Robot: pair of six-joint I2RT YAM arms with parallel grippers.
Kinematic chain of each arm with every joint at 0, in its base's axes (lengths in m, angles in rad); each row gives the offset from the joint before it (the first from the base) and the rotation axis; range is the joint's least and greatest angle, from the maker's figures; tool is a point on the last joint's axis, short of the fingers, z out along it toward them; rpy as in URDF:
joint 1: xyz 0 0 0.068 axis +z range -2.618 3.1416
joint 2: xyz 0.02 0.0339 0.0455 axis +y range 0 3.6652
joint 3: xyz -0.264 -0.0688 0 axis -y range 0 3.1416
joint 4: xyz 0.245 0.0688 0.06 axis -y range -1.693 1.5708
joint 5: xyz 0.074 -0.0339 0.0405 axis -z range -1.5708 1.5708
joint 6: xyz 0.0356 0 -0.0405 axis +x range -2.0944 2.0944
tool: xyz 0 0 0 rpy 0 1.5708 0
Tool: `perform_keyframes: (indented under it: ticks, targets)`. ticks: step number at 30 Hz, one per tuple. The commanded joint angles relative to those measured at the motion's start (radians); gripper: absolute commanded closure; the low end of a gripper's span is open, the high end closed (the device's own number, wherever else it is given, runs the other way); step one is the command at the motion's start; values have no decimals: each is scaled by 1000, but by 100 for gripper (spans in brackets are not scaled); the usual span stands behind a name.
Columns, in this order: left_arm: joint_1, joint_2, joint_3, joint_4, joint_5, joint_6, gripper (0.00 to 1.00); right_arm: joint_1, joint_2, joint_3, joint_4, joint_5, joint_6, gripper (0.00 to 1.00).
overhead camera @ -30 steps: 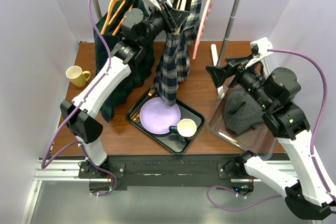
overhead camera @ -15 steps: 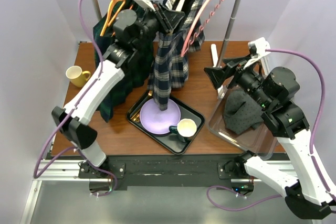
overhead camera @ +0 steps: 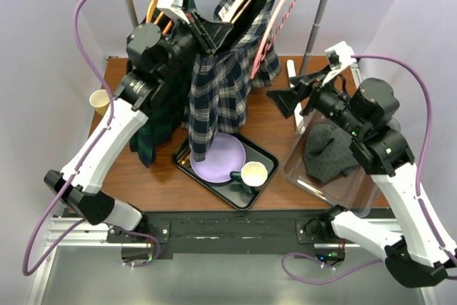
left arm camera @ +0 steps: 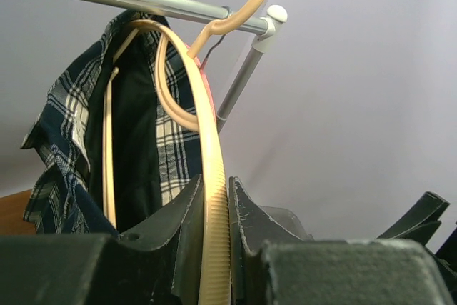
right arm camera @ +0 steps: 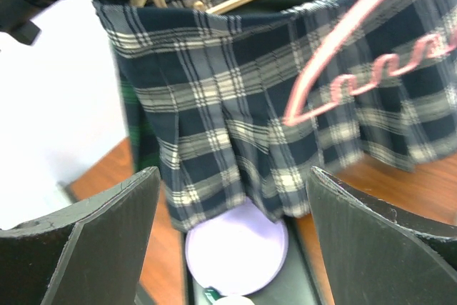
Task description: Remove the skirt from the hanger
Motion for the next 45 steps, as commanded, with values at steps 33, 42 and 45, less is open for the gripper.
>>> perform_keyframes:
  ticks: [33,42,45]
  targets:
    - [6,-325,-233,197,-166,-115,100,770,467,48,577,882,-154,7]
    - [6,-346,-201,161,-161,-138,100,773,557,-8,722,1048,-327,85]
    - [7,-357,-196,152,-154,-144,100,775,545,-42,762,1056,-378,100]
